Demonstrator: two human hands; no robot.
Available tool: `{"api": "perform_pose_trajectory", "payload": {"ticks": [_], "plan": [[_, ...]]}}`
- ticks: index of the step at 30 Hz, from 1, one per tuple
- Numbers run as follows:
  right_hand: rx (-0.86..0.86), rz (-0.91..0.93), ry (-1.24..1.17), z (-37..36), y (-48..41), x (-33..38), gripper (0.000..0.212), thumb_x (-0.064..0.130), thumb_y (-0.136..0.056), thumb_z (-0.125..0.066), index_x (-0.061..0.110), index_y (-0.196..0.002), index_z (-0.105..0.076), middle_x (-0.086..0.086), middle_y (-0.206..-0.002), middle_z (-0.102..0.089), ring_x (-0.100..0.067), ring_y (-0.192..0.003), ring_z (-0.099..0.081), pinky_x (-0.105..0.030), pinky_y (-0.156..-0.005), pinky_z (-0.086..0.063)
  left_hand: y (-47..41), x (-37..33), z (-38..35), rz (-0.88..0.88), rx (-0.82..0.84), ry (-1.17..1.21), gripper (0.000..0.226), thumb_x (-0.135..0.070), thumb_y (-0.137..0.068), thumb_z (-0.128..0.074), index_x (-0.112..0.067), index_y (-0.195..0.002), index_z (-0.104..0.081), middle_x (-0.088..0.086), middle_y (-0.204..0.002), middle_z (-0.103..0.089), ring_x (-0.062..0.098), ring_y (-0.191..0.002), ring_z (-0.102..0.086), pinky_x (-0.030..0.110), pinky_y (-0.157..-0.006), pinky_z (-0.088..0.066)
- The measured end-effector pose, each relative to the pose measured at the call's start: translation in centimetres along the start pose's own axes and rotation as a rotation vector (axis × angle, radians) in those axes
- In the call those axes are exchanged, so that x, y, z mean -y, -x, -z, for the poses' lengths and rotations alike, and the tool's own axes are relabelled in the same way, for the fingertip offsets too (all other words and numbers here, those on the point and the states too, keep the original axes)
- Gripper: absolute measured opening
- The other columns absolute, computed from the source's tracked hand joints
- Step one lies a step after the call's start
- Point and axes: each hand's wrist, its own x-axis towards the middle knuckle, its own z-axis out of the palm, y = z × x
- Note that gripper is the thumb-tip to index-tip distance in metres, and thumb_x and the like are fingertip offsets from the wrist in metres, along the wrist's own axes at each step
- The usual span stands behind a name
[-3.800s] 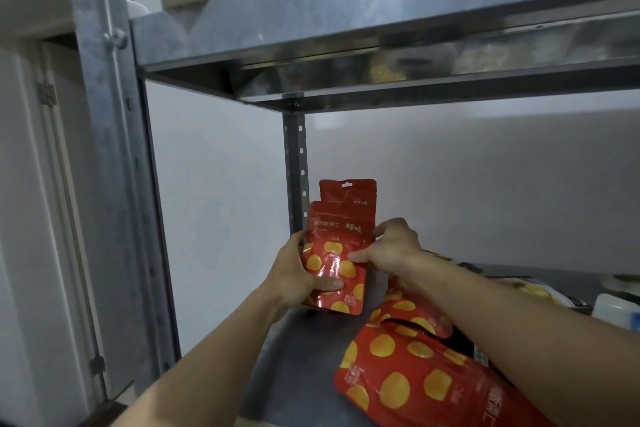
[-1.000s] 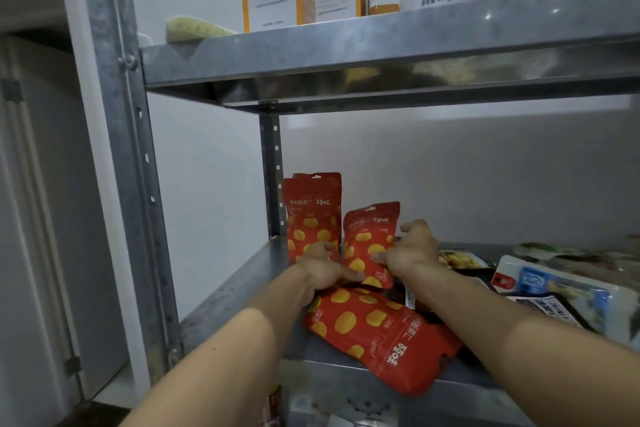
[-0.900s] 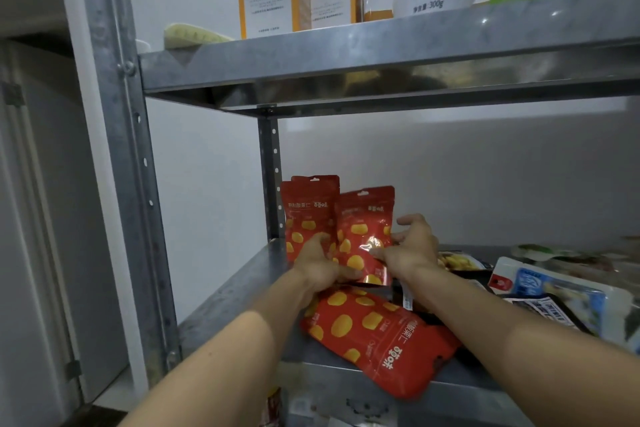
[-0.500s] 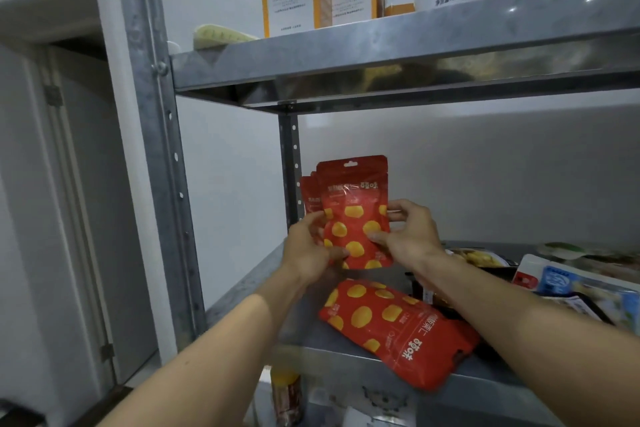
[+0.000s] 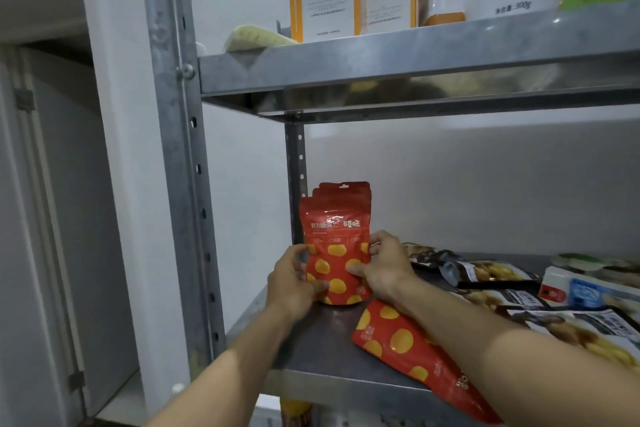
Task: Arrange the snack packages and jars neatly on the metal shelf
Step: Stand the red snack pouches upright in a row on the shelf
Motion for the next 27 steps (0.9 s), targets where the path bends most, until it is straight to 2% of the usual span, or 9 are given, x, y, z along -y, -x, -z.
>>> {"api": "perform_pose_trajectory", "payload": {"ticks": [3, 6, 9, 14, 20, 24, 27], "plan": [[-0.014, 0.002, -0.014, 0.1, 0.0, -0.6, 0.044, 0.006, -0.073, -0.082, 0.015, -0.104, -0.054, -0.003, -0.104, -0.064, -0.022, -0.099, -0.064, -0.042, -0.085, -0.057, 0.0, 0.4, -0.2, -0.007, 0.017, -0.011, 0.059, -0.006, -0.077, -0.077, -0.025, -0.125, -0.049, -0.002, -0.11, -0.061, 0.017, -0.097, -0.061, 0.032, -0.081, -0.057], [-0.015, 0.008, -0.012, 0.5, 0.0, -0.8, 0.043, 0.005, -0.072, -0.082, 0.015, -0.102, -0.054, -0.005, -0.101, -0.066, -0.023, -0.096, -0.066, -0.045, -0.088, -0.056, -0.1, 0.2, -0.4, -0.021, 0.045, -0.021, 0.058, -0.005, -0.079, -0.075, -0.024, -0.126, -0.047, -0.004, -0.108, -0.058, 0.013, -0.094, -0.059, 0.028, -0.079, -0.056], [0.01, 0.018, 0.017, 0.8, 0.3, -0.9, 0.041, 0.008, -0.074, -0.081, 0.017, -0.104, -0.055, -0.001, -0.103, -0.066, -0.02, -0.098, -0.065, -0.043, -0.091, -0.055, -0.2, -0.1, -0.6, -0.03, 0.047, -0.036, 0.055, -0.007, -0.081, -0.074, -0.024, -0.125, -0.047, -0.006, -0.107, -0.056, 0.01, -0.092, -0.057, 0.026, -0.077, -0.054], [0.03, 0.029, 0.077, 0.6, 0.9, -0.2, 0.041, 0.011, -0.075, -0.081, 0.017, -0.108, -0.057, 0.002, -0.102, -0.063, -0.02, -0.1, -0.063, -0.04, -0.092, -0.054, 0.2, 0.1, -0.3, -0.016, 0.035, -0.064, 0.052, -0.012, -0.083, -0.073, -0.023, -0.127, -0.047, -0.005, -0.111, -0.057, 0.015, -0.098, -0.057, 0.038, -0.089, -0.055], [0.032, 0.028, 0.102, 0.5, 1.0, -0.1, 0.043, 0.01, -0.074, -0.082, 0.013, -0.111, -0.059, 0.001, -0.104, -0.064, -0.019, -0.102, -0.063, -0.036, -0.092, -0.052, 0.4, 0.0, 0.0, -0.005, 0.028, -0.078, 0.053, -0.012, -0.084, -0.072, -0.022, -0.13, -0.047, 0.001, -0.12, -0.06, 0.014, -0.098, -0.057, 0.038, -0.091, -0.054], [0.064, 0.009, 0.167, 0.9, 1.1, 0.1, 0.054, 0.011, -0.072, -0.083, 0.012, -0.119, -0.055, -0.004, -0.116, -0.064, -0.023, -0.11, -0.062, -0.04, -0.095, -0.052, 0.6, -0.2, 0.0, 0.017, 0.002, -0.092, 0.053, -0.014, -0.083, -0.073, -0.021, -0.129, -0.047, 0.003, -0.126, -0.059, 0.021, -0.108, -0.059, 0.043, -0.094, -0.053], [0.064, -0.006, 0.202, 2.3, 1.6, 0.5, 0.057, 0.011, -0.073, -0.083, 0.012, -0.121, -0.052, -0.004, -0.113, -0.061, -0.02, -0.105, -0.06, -0.034, -0.089, -0.053, 0.9, -0.3, 0.4, 0.034, -0.057, -0.139, 0.053, -0.018, -0.081, -0.075, -0.02, -0.126, -0.047, 0.005, -0.128, -0.057, 0.025, -0.113, -0.057, 0.043, -0.095, -0.052]]}}
